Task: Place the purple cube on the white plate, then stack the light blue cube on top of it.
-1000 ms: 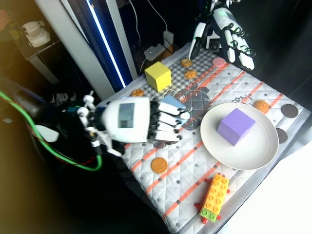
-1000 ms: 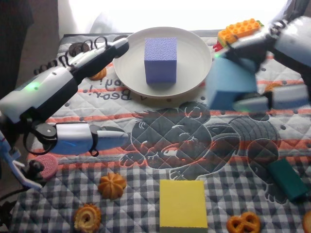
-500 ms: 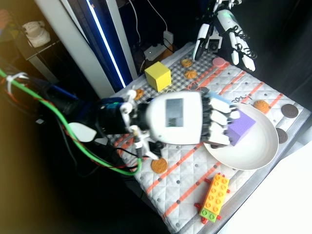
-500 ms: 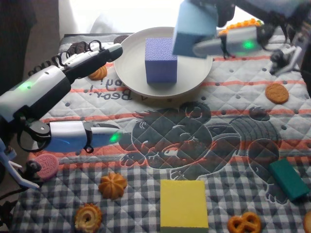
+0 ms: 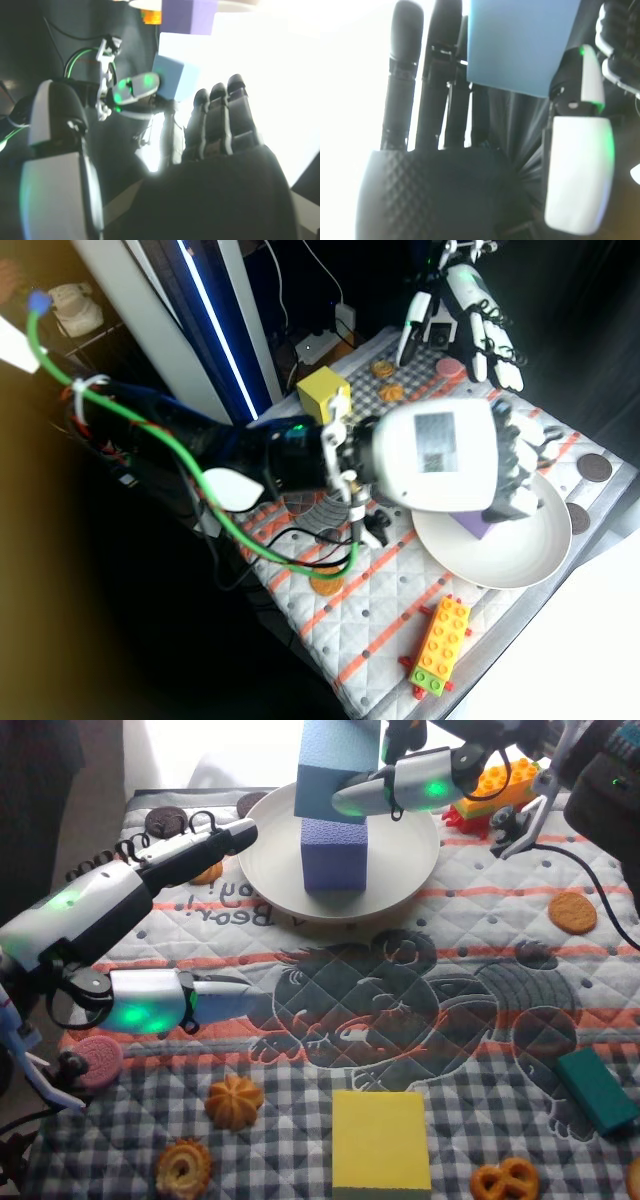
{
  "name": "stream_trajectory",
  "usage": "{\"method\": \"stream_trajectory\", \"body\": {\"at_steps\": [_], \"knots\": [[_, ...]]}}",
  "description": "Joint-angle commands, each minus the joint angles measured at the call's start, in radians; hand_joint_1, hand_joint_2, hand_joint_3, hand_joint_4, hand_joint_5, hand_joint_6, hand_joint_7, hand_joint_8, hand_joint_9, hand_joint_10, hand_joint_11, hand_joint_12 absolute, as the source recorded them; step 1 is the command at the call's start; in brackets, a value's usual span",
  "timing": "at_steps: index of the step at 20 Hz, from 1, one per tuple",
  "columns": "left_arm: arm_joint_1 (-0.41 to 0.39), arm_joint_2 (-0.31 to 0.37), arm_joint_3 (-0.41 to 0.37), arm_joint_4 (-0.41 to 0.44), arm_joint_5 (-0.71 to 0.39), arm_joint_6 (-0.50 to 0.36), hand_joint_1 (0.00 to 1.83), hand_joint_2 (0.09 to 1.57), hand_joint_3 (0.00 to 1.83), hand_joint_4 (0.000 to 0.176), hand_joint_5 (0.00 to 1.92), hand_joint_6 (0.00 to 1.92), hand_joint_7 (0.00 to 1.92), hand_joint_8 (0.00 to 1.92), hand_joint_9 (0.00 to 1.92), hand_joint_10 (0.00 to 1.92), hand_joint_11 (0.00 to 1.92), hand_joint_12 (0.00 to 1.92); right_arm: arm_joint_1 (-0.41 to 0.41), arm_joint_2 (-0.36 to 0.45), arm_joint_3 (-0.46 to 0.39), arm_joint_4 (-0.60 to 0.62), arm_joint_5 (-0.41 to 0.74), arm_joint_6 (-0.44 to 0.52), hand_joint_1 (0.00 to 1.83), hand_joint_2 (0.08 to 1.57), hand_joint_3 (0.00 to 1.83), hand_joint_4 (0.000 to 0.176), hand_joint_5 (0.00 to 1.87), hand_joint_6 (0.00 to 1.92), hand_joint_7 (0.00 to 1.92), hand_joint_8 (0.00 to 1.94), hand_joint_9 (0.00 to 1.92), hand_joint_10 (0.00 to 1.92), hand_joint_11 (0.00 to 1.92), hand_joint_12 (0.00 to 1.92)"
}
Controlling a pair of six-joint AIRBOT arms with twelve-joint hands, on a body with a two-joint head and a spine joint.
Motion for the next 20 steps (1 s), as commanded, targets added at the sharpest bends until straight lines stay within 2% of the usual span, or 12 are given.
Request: {"method": "stream_trajectory", "body": {"at_steps": [1, 2, 3, 5, 6, 9, 11, 13, 16, 17, 18, 20], "knots": [[-0.015, -0.003, 0.004, 0.018, -0.117, -0.006, 0.89, 0.91, 0.0, 0.164, 0.15, 0.0, 0.06, 0.0, 0.0, 0.0, 0.0, 0.0, 0.015, 0.003, 0.009, 0.025, 0.097, 0.004, 1.24, 1.08, 0.0, 0.019, 1.03, 0.88, 1.1, 0.82, 1.28, 0.2, 0.94, 1.16], [-0.015, -0.002, 0.004, 0.019, -0.117, -0.006, 0.89, 0.91, 0.0, 0.167, 0.15, 0.0, 0.06, 0.01, 0.0, 0.0, 0.0, 0.0, 0.015, 0.001, 0.011, 0.024, 0.09, 0.004, 1.24, 1.08, 0.0, 0.016, 1.01, 0.92, 1.11, 0.79, 1.3, 0.2, 0.94, 1.15], [-0.015, -0.002, 0.004, 0.019, -0.117, -0.007, 0.87, 0.92, 0.0, 0.157, 0.14, 0.0, 0.06, 0.0, 0.0, 0.0, 0.0, 0.0, 0.015, 0.0, 0.012, 0.024, 0.086, 0.004, 1.24, 1.08, 0.0, 0.0, 0.98, 0.95, 1.16, 0.74, 1.35, 0.18, 1.05, 1.04], [-0.015, -0.002, 0.005, 0.02, -0.118, -0.014, 0.88, 0.92, 0.0, 0.162, 0.14, 0.0, 0.05, 0.0, 0.0, 0.0, 0.0, 0.0, 0.015, -0.005, 0.015, 0.023, 0.077, 0.004, 1.25, 1.07, 0.0, 0.0, 1.0, 0.92, 1.17, 0.7, 1.36, 0.13, 1.06, 0.96], [-0.015, -0.002, 0.005, 0.02, -0.119, -0.02, 0.9, 0.91, 0.0, 0.169, 0.14, 0.0, 0.05, 0.0, 0.0, 0.0, 0.0, 0.0, 0.015, -0.013, 0.017, 0.023, 0.072, 0.004, 1.25, 1.07, 0.0, 0.0, 1.01, 0.89, 1.18, 0.71, 1.37, 0.12, 1.02, 1.04], [-0.015, -0.002, 0.005, 0.02, -0.12, -0.023, 0.93, 0.9, 0.0, 0.162, 0.14, 0.0, 0.05, 0.0, 0.0, 0.0, 0.0, 0.0, 0.015, -0.021, 0.02, 0.023, 0.068, 0.003, 1.26, 1.07, 0.0, 0.0, 0.97, 0.98, 1.24, 0.57, 1.39, 0.1, 1.01, 1.04], [-0.015, -0.002, 0.005, 0.02, -0.122, -0.024, 0.93, 0.9, 0.0, 0.164, 0.14, 0.0, 0.05, 0.0, 0.0, 0.0, 0.0, 0.0, 0.014, -0.021, 0.021, 0.023, 0.061, 0.003, 1.26, 1.06, 0.0, 0.0, 0.99, 0.93, 1.25, 0.58, 1.4, 0.1, 1.01, 1.1], [-0.015, -0.004, 0.007, 0.016, -0.132, -0.035, 0.88, 0.92, 0.0, 0.152, 0.13, 0.0, 0.03, 0.0, 0.0, 0.0, 0.0, 0.0, 0.009, -0.026, 0.021, 0.023, 0.051, 0.003, 1.27, 1.06, 0.0, 0.0, 0.98, 0.87, 1.25, 0.65, 1.41, 0.12, 0.96, 1.23], [-0.012, -0.008, 0.025, 0.019, -0.135, -0.106, 0.84, 0.95, 0.01, 0.154, 0.14, 0.0, 0.04, 0.0, 0.0, 0.0, 0.0, 0.0, -0.008, -0.037, 0.028, 0.023, 0.034, 0.003, 1.25, 1.08, 0.0, 0.0, 0.98, 0.89, 1.16, 0.78, 1.36, 0.12, 0.94, 1.14], [-0.011, -0.007, 0.027, 0.019, -0.135, -0.112, 0.86, 0.95, 0.01, 0.149, 0.14, 0.0, 0.04, 0.0, 0.01, 0.0, 0.0, 0.0, -0.011, -0.04, 0.031, 0.023, 0.027, 0.003, 1.24, 1.08, 0.0, 0.0, 1.01, 0.86, 1.11, 0.85, 1.33, 0.11, 0.88, 1.21], [-0.01, -0.007, 0.027, 0.019, -0.136, -0.112, 0.88, 0.94, 0.01, 0.15, 0.14, 0.0, 0.04, 0.0, 0.01, 0.01, 0.0, 0.0, -0.013, -0.04, 0.033, 0.023, 0.023, 0.003, 1.24, 1.09, 0.0, 0.0, 1.06, 0.71, 1.04, 1.03, 1.31, 0.14, 0.82, 1.46], [-0.01, -0.007, 0.026, 0.019, -0.136, -0.112, 0.87, 0.94, 0.0, 0.151, 0.14, 0.0, 0.04, 0.0, 0.02, 0.01, 0.01, 0.01, -0.015, -0.04, 0.036, 0.023, 0.016, 0.003, 1.22, 1.11, 0.0, 0.003, 1.06, 0.81, 0.94, 1.09, 0.99, 0.64, 0.71, 1.53]]}}
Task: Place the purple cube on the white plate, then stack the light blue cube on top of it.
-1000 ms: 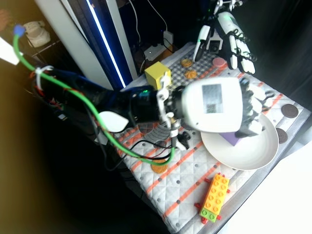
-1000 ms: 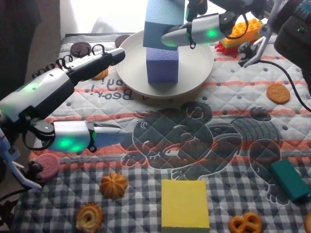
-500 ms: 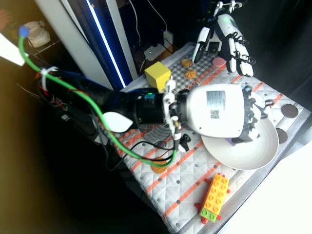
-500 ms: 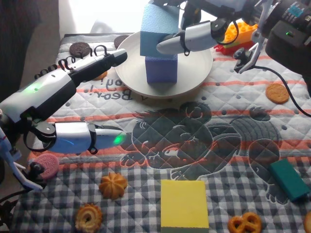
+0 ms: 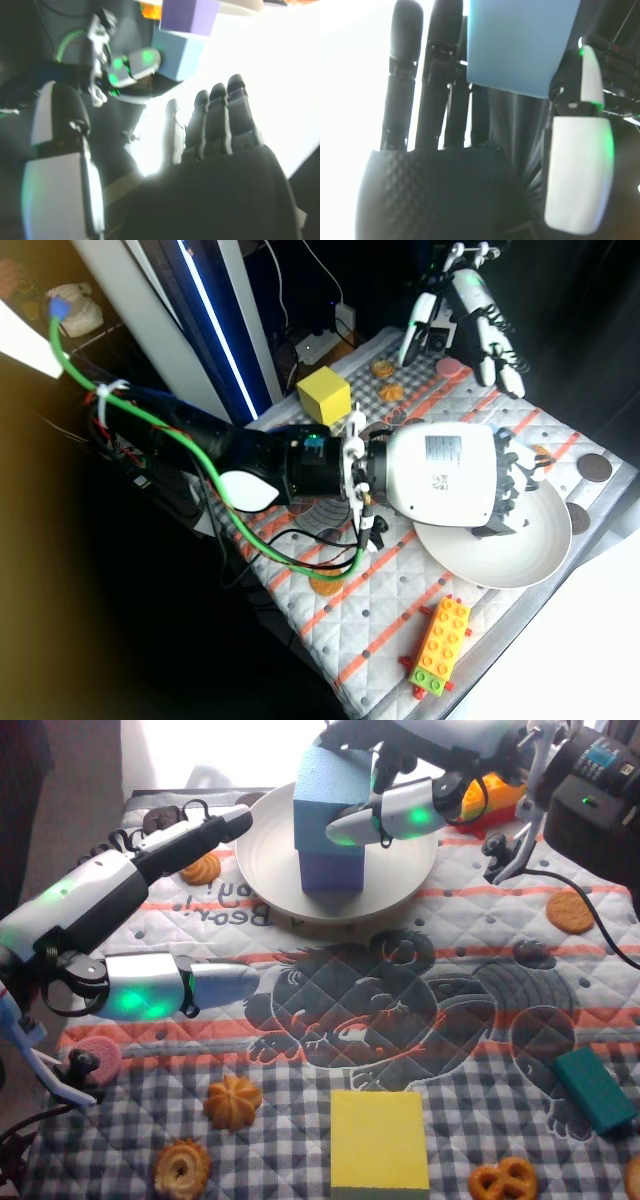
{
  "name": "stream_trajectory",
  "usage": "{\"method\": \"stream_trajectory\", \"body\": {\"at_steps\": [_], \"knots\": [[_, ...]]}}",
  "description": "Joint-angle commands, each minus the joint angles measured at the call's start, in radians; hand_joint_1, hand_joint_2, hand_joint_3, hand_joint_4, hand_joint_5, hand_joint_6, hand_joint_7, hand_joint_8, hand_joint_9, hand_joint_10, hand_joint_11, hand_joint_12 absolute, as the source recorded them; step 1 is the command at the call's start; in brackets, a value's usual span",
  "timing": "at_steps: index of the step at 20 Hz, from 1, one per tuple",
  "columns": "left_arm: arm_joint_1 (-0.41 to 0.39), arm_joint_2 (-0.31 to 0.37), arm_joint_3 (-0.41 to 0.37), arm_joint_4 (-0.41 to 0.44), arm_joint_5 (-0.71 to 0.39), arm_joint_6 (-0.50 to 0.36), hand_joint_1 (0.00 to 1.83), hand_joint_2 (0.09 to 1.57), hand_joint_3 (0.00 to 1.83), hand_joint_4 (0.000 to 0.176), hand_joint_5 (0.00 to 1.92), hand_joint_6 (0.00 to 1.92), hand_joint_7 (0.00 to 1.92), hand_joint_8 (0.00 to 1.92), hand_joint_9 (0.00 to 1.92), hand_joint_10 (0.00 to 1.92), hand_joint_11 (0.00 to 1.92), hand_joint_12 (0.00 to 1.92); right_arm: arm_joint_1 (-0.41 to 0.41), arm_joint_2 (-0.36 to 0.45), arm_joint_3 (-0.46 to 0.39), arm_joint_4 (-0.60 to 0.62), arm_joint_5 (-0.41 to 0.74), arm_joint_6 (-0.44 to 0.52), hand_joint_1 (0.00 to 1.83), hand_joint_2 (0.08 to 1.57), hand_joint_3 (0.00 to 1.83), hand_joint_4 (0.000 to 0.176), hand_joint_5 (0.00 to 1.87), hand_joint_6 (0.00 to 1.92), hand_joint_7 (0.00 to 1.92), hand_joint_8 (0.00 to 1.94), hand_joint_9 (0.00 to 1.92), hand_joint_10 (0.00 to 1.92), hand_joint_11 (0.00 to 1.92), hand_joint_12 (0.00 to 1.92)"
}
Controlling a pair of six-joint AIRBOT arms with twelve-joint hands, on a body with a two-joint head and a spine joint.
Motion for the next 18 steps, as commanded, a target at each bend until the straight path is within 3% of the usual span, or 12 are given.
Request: {"method": "stream_trajectory", "body": {"at_steps": [1, 2, 3, 4, 5, 7, 8, 9, 11, 16, 17, 18], "knots": [[-0.009, 0.003, 0.002, 0.011, -0.121, -0.007, 0.85, 0.94, 0.0, 0.149, 0.15, 0.0, 0.05, 0.0, 0.02, 0.01, 0.0, 0.0, 0.005, 0.004, 0.006, 0.014, 0.085, -0.002, 1.24, 1.12, 0.0, 0.0, 0.92, 0.94, 1.03, 1.03, 0.99, 0.63, 0.7, 1.42], [-0.009, 0.003, 0.001, 0.012, -0.121, -0.007, 0.84, 0.94, 0.0, 0.155, 0.14, 0.0, 0.04, 0.0, 0.02, 0.0, 0.0, 0.0, 0.004, 0.004, 0.006, 0.014, 0.084, -0.002, 1.25, 1.14, 0.0, 0.0, 0.83, 1.02, 1.05, 1.05, 1.0, 0.55, 0.68, 1.34], [-0.009, 0.003, 0.001, 0.012, -0.122, -0.007, 0.85, 0.94, 0.0, 0.159, 0.14, 0.0, 0.04, 0.0, 0.01, 0.0, 0.0, 0.0, 0.003, 0.004, 0.006, 0.013, 0.083, -0.002, 1.32, 1.11, 0.0, 0.0, 0.7, 0.4, 0.98, 1.04, 0.93, 0.43, 0.58, 1.26], [-0.009, 0.003, 0.001, 0.012, -0.123, -0.007, 0.85, 0.94, 0.0, 0.158, 0.14, 0.0, 0.04, 0.0, 0.01, 0.0, 0.0, 0.0, 0.002, 0.004, 0.007, 0.013, 0.083, -0.002, 1.12, 1.05, 0.0, 0.0, 0.63, 0.11, 0.79, 0.46, 0.83, 0.29, 0.49, 1.18], [-0.009, 0.003, 0.0, 0.012, -0.123, -0.008, 0.85, 0.94, 0.0, 0.153, 0.15, 0.0, 0.05, 0.0, 0.01, 0.0, 0.0, 0.0, 0.001, 0.004, 0.007, 0.012, 0.082, -0.002, 1.06, 1.02, 0.0, 0.0, 0.56, 0.02, 0.71, 0.16, 0.77, 0.16, 0.45, 1.1], [-0.009, 0.003, 0.0, 0.013, -0.123, -0.011, 0.88, 0.93, 0.0, 0.15, 0.16, 0.01, 0.05, 0.0, 0.01, 0.0, 0.0, 0.0, 0.001, 0.004, 0.007, 0.012, 0.08, -0.002, 0.94, 0.97, 0.0, 0.034, 0.34, 0.0, 0.56, 0.01, 0.63, 0.03, 0.33, 0.97], [-0.009, 0.003, 0.0, 0.013, -0.123, -0.012, 0.88, 0.93, 0.0, 0.148, 0.16, 0.01, 0.05, 0.0, 0.01, 0.0, 0.0, 0.0, 0.001, 0.004, 0.007, 0.012, 0.08, -0.002, 0.93, 0.96, 0.0, 0.039, 0.32, 0.0, 0.55, 0.0, 0.62, 0.02, 0.32, 0.97], [-0.009, 0.003, 0.0, 0.013, -0.123, -0.014, 0.9, 0.93, 0.0, 0.153, 0.16, 0.01, 0.05, 0.0, 0.01, 0.0, 0.0, 0.0, 0.001, 0.004, 0.007, 0.012, 0.08, -0.002, 0.86, 0.93, 0.0, 0.055, 0.27, 0.0, 0.49, 0.0, 0.55, 0.0, 0.21, 1.06], [-0.009, 0.003, 0.0, 0.014, -0.124, -0.016, 0.89, 0.93, 0.0, 0.154, 0.16, 0.0, 0.05, 0.0, 0.01, 0.0, 0.0, 0.0, 0.001, 0.004, 0.008, 0.012, 0.079, -0.002, 0.87, 0.92, 0.0, 0.063, 0.24, 0.0, 0.43, 0.0, 0.47, 0.0, 0.13, 1.14], [-0.007, 0.003, 0.0, 0.014, -0.123, -0.018, 0.88, 0.94, 0.0, 0.162, 0.16, 0.0, 0.05, 0.0, 0.01, 0.0, 0.0, 0.0, 0.0, 0.004, 0.009, 0.012, 0.075, -0.002, 0.82, 0.92, 0.0, 0.057, 0.22, 0.0, 0.43, 0.0, 0.45, 0.0, 0.09, 1.2], [-0.007, 0.003, 0.0, 0.014, -0.123, -0.018, 0.87, 0.95, 0.01, 0.142, 0.16, 0.0, 0.05, 0.0, 0.01, 0.0, 0.0, 0.0, 0.0, 0.004, 0.009, 0.012, 0.075, -0.002, 0.83, 0.92, 0.0, 0.06, 0.22, 0.0, 0.42, 0.0, 0.44, 0.0, 0.08, 1.2], [-0.007, 0.003, 0.0, 0.014, -0.124, -0.018, 0.89, 0.94, 0.0, 0.145, 0.16, 0.0, 0.05, 0.0, 0.0, 0.0, 0.0, 0.0, 0.0, 0.005, 0.01, 0.012, 0.076, -0.002, 0.82, 0.92, 0.0, 0.067, 0.19, 0.0, 0.39, 0.0, 0.42, 0.0, 0.04, 1.19]]}}
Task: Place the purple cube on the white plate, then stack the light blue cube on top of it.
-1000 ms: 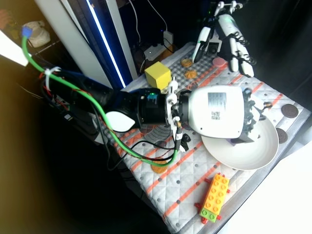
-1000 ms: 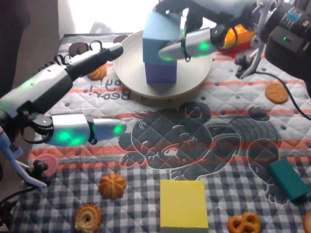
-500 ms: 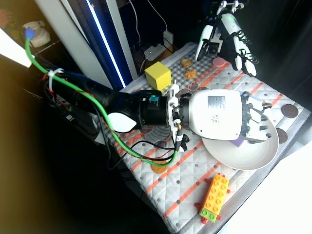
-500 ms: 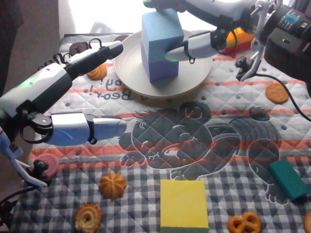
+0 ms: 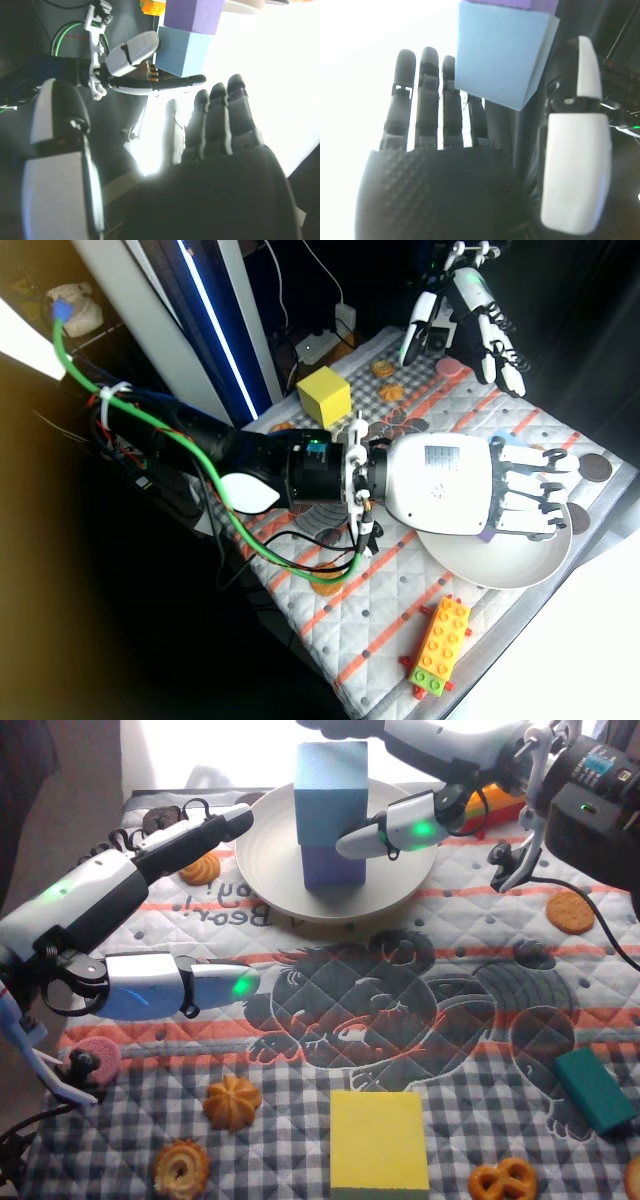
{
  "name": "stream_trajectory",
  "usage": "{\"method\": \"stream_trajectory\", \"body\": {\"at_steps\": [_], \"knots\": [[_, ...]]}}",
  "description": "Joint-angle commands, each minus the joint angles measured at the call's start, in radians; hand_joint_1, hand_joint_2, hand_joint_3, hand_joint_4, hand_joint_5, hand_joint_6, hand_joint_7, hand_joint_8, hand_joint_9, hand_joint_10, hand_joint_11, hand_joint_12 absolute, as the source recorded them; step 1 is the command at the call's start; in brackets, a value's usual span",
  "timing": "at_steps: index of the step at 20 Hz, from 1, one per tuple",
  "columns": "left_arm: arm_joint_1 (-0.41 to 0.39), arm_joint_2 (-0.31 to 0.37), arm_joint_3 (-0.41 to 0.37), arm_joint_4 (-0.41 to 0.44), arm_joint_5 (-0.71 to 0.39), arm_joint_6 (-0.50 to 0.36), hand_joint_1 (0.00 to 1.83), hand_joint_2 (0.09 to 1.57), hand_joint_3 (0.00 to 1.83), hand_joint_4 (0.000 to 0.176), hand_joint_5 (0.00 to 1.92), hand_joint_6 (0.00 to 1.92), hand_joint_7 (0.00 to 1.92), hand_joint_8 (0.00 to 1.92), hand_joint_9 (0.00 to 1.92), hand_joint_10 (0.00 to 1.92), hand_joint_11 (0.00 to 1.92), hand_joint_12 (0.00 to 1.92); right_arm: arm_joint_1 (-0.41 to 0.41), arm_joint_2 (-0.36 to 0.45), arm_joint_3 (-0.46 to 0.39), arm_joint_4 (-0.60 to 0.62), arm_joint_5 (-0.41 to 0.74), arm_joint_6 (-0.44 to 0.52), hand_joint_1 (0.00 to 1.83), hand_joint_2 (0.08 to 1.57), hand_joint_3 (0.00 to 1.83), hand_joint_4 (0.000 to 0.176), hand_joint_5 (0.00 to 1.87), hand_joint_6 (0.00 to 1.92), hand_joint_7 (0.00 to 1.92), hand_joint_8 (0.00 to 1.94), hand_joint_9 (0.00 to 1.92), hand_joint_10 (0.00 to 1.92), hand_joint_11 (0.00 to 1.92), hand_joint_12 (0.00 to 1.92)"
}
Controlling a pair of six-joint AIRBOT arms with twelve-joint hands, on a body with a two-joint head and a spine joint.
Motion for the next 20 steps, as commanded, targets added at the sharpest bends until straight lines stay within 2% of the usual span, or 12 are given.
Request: {"method": "stream_trajectory", "body": {"at_steps": [1, 2, 3, 4, 5, 8, 10, 11, 13, 15, 18, 20], "knots": [[-0.007, 0.003, 0.0, 0.012, -0.123, -0.011, 0.88, 0.94, 0.0, 0.156, 0.15, 0.0, 0.04, 0.0, 0.0, 0.0, 0.0, 0.0, 0.007, 0.006, 0.006, 0.021, 0.114, 0.002, 0.82, 0.91, 0.0, 0.099, 0.12, 0.0, 0.29, 0.0, 0.36, 0.0, 0.01, 1.14], [-0.007, 0.003, 0.0, 0.012, -0.124, -0.011, 0.89, 0.94, 0.0, 0.158, 0.15, 0.0, 0.04, 0.0, 0.0, 0.0, 0.0, 0.0, 0.007, 0.006, 0.006, 0.021, 0.114, 0.002, 0.81, 0.91, 0.0, 0.133, 0.05, 0.0, 0.21, 0.0, 0.31, 0.0, 0.0, 1.12], [-0.006, 0.003, 0.0, 0.012, -0.124, -0.011, 0.9, 0.93, 0.0, 0.159, 0.15, 0.0, 0.04, 0.0, 0.0, 0.0, 0.0, 0.0, 0.007, 0.006, 0.005, 0.021, 0.115, 0.002, 0.74, 0.88, 0.0, 0.16, 0.01, 0.0, 0.04, 0.0, 0.12, 0.02, 0.0, 0.74], [-0.005, 0.003, 0.0, 0.012, -0.128, -0.011, 0.89, 0.93, 0.0, 0.157, 0.15, 0.0, 0.04, 0.0, 0.0, 0.0, 0.0, 0.0, 0.007, 0.006, 0.001, 0.021, 0.116, 0.002, 0.73, 0.84, 0.0, 0.173, 0.0, 0.0, 0.01, 0.0, 0.02, 0.0, 0.0, 0.15], [-0.004, 0.003, 0.0, 0.011, -0.132, -0.011, 0.89, 0.93, 0.0, 0.163, 0.15, 0.0, 0.04, 0.0, 0.0, 0.0, 0.0, 0.0, 0.007, 0.006, -0.004, 0.021, 0.121, 0.001, 0.73, 0.82, 0.0, 0.175, 0.0, 0.0, 0.0, 0.0, 0.0, 0.0, 0.0, 0.03], [0.008, 0.016, 0.0, 0.019, -0.169, -0.076, 0.93, 0.95, 0.0, 0.17, 0.13, 0.0, 0.01, 0.0, 0.0, 0.0, 0.0, 0.0, 0.007, 0.087, -0.066, 0.023, 0.205, -0.022, 0.67, 0.77, 0.0, 0.176, 0.0, 0.0, 0.0, 0.0, 0.0, 0.0, 0.0, 0.0], [0.038, 0.044, -0.001, 0.041, -0.217, -0.181, 0.91, 0.95, 0.01, 0.135, 0.11, 0.0, 0.01, 0.0, 0.0, 0.0, 0.0, 0.0, -0.023, 0.157, -0.123, 0.04, 0.298, -0.024, 0.67, 0.77, 0.0, 0.176, 0.0, 0.0, 0.0, 0.0, 0.0, 0.0, 0.0, 0.0], [0.051, 0.057, -0.001, 0.046, -0.238, -0.224, 0.88, 0.95, 0.0, 0.151, 0.09, 0.0, 0.01, 0.0, 0.0, 0.0, 0.0, 0.0, -0.048, 0.191, -0.154, 0.06, 0.351, -0.034, 0.63, 0.76, 0.0, 0.176, 0.0, 0.0, 0.0, 0.0, 0.0, 0.0, 0.0, 0.0], [0.073, 0.081, 0.004, 0.05, -0.264, -0.294, 0.79, 0.95, 0.0, 0.166, 0.06, 0.0, 0.0, 0.0, 0.0, 0.0, 0.0, 0.0, -0.13, 0.278, -0.246, 0.124, 0.478, -0.088, 0.52, 0.73, 0.0, 0.176, 0.0, 0.0, 0.0, 0.0, 0.0, 0.0, 0.0, 0.0], [0.089, 0.096, 0.015, 0.052, -0.277, -0.347, 0.78, 0.93, 0.0, 0.149, 0.01, 0.0, 0.0, 0.0, 0.0, 0.0, 0.0, 0.0, -0.237, 0.349, -0.322, 0.189, 0.624, -0.107, 0.58, 0.76, 0.0, 0.176, 0.0, 0.0, 0.0, 0.0, 0.0, 0.0, 0.0, 0.0], [0.125, 0.123, 0.008, 0.069, -0.367, -0.434, 0.76, 0.93, 0.0, 0.172, 0.0, 0.0, 0.0, 0.0, 0.0, 0.0, 0.0, 0.0, -0.428, 0.439, -0.426, 0.265, 0.832, -0.107, 0.56, 0.78, 0.0, 0.176, 0.0, 0.0, 0.0, 0.0, 0.0, 0.0, 0.0, 0.0], [0.147, 0.135, -0.002, 0.078, -0.45, -0.487, 0.69, 0.95, 0.01, 0.166, 0.0, 0.0, 0.0, 0.0, 0.0, 0.0, 0.0, 0.0, -0.513, 0.481, -0.476, 0.296, 0.928, -0.107, 0.51, 0.8, 0.01, 0.176, 0.0, 0.0, 0.0, 0.0, 0.0, 0.0, 0.0, 0.0]]}}
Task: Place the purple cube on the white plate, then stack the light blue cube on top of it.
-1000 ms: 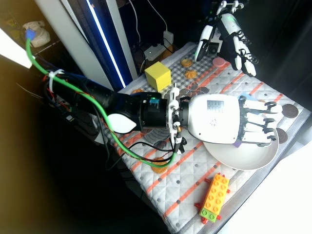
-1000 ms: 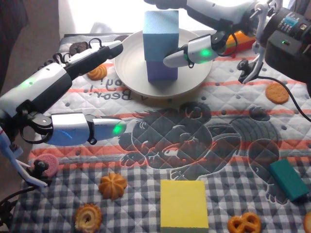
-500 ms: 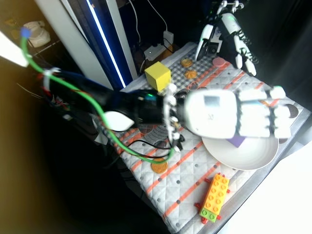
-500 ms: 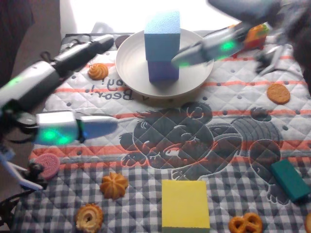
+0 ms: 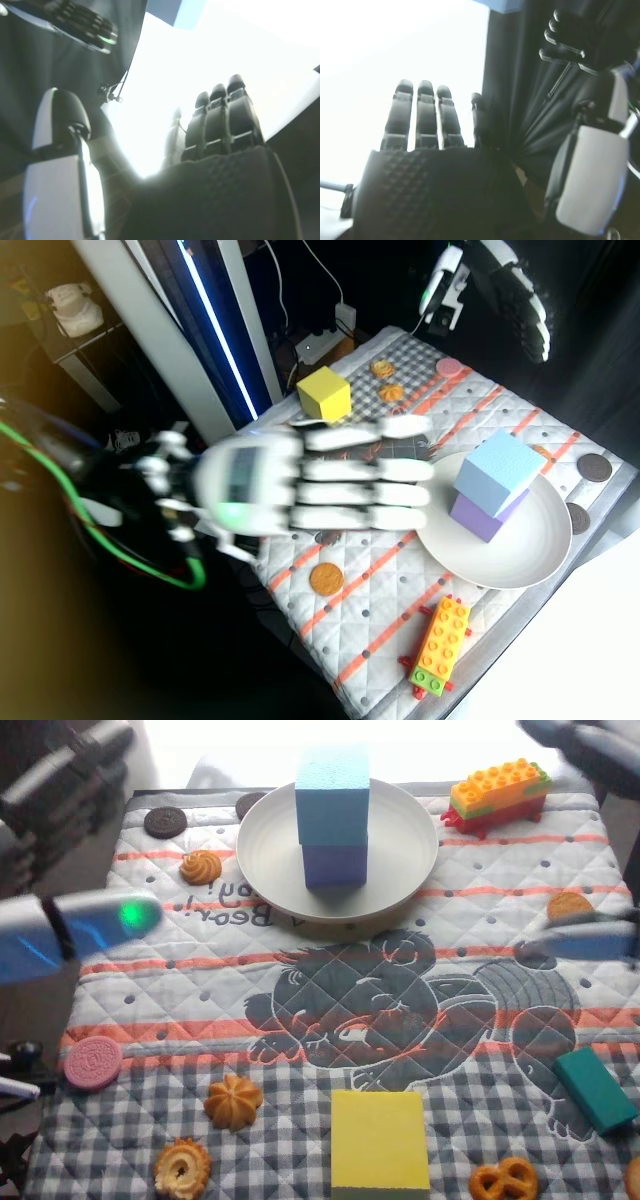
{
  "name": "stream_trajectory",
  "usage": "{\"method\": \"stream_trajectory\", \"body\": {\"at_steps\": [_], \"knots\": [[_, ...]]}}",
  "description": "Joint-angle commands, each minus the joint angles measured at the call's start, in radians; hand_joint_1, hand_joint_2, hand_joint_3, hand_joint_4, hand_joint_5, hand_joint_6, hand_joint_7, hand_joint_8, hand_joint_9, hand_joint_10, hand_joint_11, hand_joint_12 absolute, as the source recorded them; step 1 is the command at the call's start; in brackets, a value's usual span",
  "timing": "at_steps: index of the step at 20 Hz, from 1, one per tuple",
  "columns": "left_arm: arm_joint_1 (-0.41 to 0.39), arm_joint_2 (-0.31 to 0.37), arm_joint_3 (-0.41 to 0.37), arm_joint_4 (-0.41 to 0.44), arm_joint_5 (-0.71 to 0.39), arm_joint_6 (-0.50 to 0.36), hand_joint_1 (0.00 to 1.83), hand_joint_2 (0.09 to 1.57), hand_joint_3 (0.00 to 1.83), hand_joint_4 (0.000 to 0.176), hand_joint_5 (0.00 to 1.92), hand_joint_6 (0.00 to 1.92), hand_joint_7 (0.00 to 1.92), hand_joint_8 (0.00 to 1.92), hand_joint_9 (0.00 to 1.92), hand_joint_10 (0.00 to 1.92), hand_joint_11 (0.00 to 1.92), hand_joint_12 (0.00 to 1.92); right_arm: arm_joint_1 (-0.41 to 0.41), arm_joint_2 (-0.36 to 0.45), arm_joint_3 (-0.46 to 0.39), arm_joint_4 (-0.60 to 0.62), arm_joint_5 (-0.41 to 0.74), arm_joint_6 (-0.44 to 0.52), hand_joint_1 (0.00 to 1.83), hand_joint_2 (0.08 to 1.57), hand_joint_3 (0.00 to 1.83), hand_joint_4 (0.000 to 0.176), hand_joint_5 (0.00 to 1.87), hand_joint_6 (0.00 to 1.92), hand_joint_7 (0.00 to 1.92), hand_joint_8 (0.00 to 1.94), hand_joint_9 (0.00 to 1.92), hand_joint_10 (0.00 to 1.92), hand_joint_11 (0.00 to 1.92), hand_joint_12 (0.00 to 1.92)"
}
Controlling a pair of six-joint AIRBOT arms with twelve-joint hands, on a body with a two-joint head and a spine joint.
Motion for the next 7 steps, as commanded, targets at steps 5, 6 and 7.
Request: {"method": "stream_trajectory", "body": {"at_steps": [5, 6, 7], "knots": [[0.091, 0.005, -0.003, -0.031, -0.427, -0.169, 0.7, 0.9, 0.0, 0.039, 0.0, 0.0, 0.05, 0.0, 0.02, 0.0, 0.04, 0.04, -0.173, 0.042, -0.07, 0.128, 0.441, 0.014, 0.03, 1.28, 0.03, 0.149, 0.04, 0.0, 0.0, 0.0, 0.0, 0.0, 0.05, 0.04], [0.108, 0.001, 0.001, -0.04, -0.481, -0.202, 0.68, 0.92, 0.0, 0.025, 0.0, 0.0, 0.06, 0.0, 0.02, 0.0, 0.03, 0.04, -0.134, 0.036, -0.07, 0.092, 0.441, 0.014, 0.38, 1.29, 0.01, 0.136, 0.17, 0.01, 0.0, 0.0, 0.0, 0.0, 0.01, 0.01], [0.119, -0.001, 0.003, -0.046, -0.505, -0.249, 0.41, 1.19, 0.06, 0.064, 0.15, 0.01, 0.01, 0.0, 0.0, 0.0, 0.0, 0.01, -0.084, 0.026, -0.071, 0.044, 0.441, 0.014, 0.28, 1.3, 0.01, 0.125, 0.16, 0.01, 0.0, 0.0, 0.0, 0.0, 0.0, 0.0]]}}
